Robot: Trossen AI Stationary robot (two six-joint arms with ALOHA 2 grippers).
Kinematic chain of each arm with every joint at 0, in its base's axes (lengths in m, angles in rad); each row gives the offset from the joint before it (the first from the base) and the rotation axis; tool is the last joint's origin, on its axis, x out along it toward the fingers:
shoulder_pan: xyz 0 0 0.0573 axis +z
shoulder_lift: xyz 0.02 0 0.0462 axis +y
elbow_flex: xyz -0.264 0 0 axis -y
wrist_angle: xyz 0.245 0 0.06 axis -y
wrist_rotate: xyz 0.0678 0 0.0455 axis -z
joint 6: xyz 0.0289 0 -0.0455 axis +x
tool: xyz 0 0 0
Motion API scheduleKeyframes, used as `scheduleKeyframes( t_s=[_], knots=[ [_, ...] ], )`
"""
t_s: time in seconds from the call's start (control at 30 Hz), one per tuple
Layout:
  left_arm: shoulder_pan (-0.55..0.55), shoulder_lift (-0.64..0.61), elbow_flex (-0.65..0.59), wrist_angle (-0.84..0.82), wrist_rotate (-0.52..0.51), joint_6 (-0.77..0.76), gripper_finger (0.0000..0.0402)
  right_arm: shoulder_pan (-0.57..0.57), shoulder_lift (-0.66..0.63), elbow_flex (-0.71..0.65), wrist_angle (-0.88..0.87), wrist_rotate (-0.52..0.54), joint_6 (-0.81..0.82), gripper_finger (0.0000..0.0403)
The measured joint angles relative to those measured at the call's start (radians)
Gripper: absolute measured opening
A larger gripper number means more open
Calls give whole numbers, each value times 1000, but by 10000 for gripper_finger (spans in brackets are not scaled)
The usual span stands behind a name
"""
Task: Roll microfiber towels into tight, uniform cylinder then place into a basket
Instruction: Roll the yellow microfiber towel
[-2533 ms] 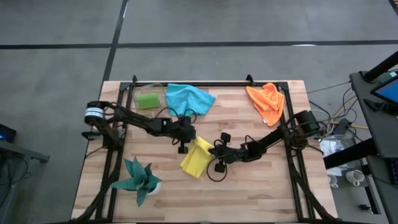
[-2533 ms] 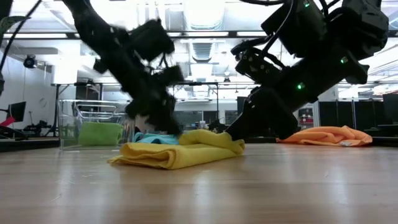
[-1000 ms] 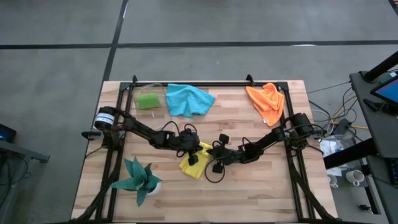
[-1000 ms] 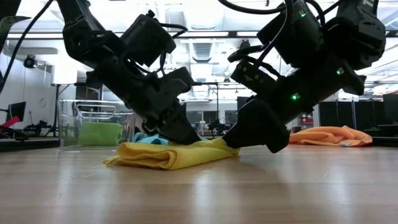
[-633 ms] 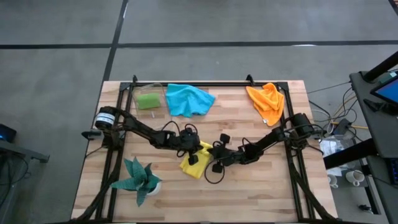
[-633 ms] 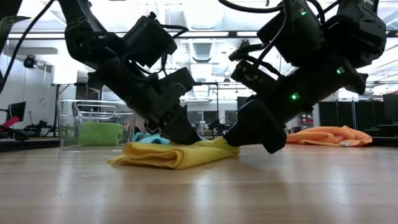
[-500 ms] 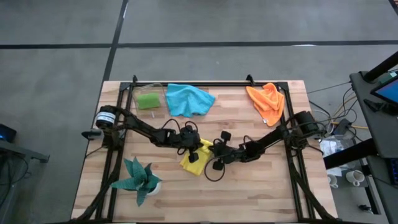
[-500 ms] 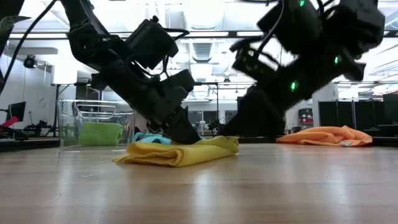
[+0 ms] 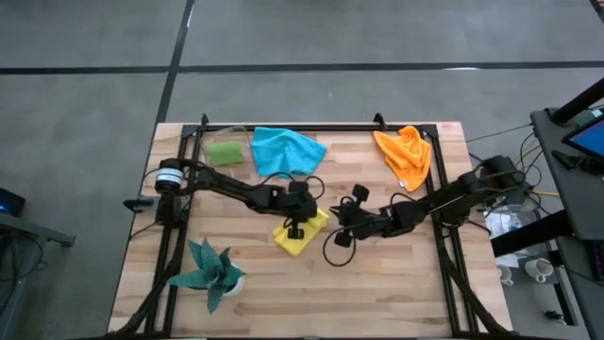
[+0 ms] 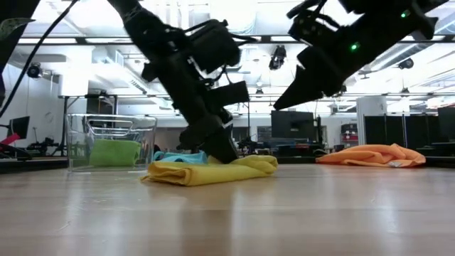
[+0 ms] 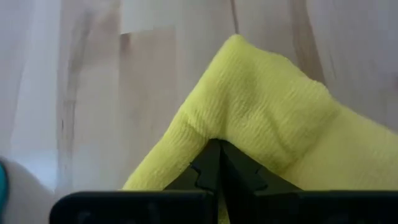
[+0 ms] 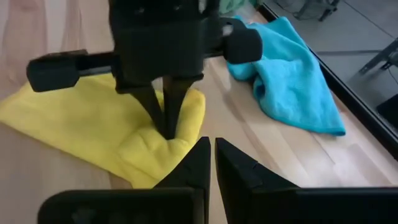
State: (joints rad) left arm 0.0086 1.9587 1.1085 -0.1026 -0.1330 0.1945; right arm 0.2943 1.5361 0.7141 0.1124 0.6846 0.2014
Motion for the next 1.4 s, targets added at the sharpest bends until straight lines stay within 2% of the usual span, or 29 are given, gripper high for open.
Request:
scheduleKeyframes(
  t_s=[0.17,0.33,0.7,0.83,1.23,1.4],
  knots=[
    [1,5,77,-58,6,169,0,0,-42,-33,-9,0,31,18],
    [2,22,113,-79,58,276,0,0,-45,-53,-7,31,35,18],
    [-23,63,155,-98,285,324,0,0,-55,-58,-6,77,34,18],
    [-39,62,177,-114,356,390,0,0,-56,-58,-12,78,33,18],
    [-57,64,189,-123,363,607,0,0,-56,-58,-38,106,33,18],
    [-57,66,204,-71,249,655,0,1,-57,-58,-39,160,33,18]
  ],
)
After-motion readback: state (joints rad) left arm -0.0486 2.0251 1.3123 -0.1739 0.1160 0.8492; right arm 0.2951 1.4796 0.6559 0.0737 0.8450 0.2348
